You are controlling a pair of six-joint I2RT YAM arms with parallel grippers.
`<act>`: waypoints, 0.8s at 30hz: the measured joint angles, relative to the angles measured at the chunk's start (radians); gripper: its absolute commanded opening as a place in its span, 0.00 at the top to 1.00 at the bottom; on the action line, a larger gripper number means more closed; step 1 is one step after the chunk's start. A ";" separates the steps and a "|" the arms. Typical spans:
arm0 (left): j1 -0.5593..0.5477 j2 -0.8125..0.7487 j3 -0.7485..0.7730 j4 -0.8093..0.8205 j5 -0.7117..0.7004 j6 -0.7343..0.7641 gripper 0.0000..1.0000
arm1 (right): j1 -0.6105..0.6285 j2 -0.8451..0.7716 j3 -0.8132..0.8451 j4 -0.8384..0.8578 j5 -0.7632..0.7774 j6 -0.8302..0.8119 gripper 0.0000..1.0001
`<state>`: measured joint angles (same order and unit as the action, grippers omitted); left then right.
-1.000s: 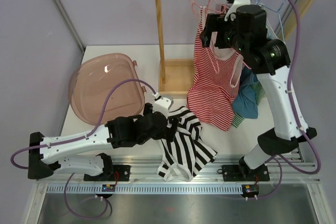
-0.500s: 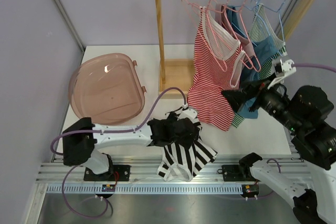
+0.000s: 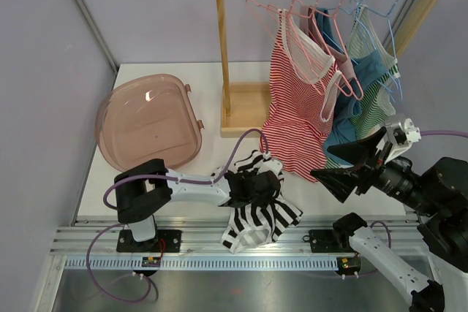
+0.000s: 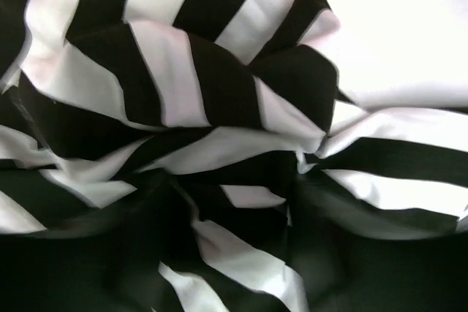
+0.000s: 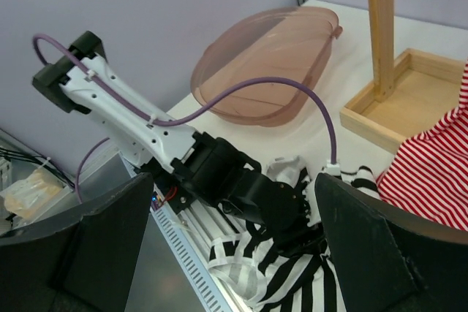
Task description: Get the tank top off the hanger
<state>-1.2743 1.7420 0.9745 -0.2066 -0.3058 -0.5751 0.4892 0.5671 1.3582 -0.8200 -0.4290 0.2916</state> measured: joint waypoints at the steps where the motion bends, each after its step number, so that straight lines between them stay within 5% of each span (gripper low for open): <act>1: 0.000 0.000 -0.005 0.017 0.009 -0.003 0.68 | 0.000 -0.012 0.000 0.007 -0.013 0.003 0.01; 5: -0.001 -0.014 -0.006 0.012 0.011 -0.015 1.00 | 0.000 -0.048 0.000 0.026 -0.033 0.014 0.01; 17: 0.023 -0.293 0.134 -0.309 -0.159 -0.009 1.00 | 0.001 -0.090 -0.018 0.037 0.010 0.027 0.01; 24: 0.201 -0.483 0.322 -0.458 -0.225 0.048 1.00 | 0.001 -0.090 -0.022 0.028 0.118 0.039 0.00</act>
<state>-1.0737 1.2594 1.2961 -0.6643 -0.5312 -0.5270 0.4900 0.4770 1.3365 -0.7921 -0.3111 0.3305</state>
